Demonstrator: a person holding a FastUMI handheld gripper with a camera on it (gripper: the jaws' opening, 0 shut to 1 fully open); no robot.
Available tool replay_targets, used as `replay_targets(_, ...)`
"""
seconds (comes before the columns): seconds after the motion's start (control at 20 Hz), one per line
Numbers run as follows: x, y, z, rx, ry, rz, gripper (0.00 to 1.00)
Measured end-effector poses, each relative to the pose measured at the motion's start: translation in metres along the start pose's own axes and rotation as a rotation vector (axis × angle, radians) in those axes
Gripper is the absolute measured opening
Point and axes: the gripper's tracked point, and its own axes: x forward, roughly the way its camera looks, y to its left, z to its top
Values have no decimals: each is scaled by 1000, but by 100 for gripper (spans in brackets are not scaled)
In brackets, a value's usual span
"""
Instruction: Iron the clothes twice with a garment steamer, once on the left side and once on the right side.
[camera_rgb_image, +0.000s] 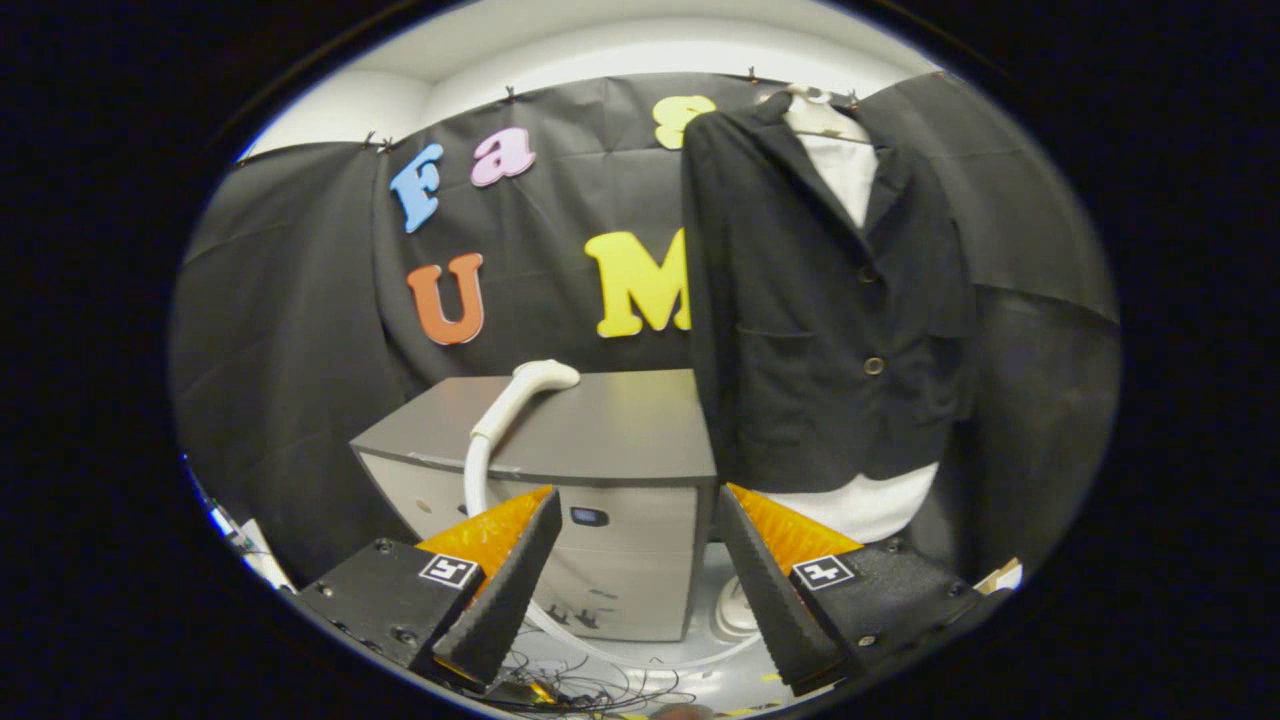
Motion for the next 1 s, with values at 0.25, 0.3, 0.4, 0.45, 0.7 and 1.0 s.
replay_targets(0.25, 83, 68, 30, -40, 59, 136, 99)
replay_targets(0.3, 99, 80, 37, -42, 77, 153, 99)
replay_targets(0.4, 134, 102, 46, -36, 115, 178, 99)
replay_targets(0.45, 150, 110, 50, -30, 134, 183, 99)
replay_targets(0.7, 219, 140, 55, -57, 235, 143, 92)
replay_targets(1.0, 272, 148, 37, -57, 353, 73, 78)
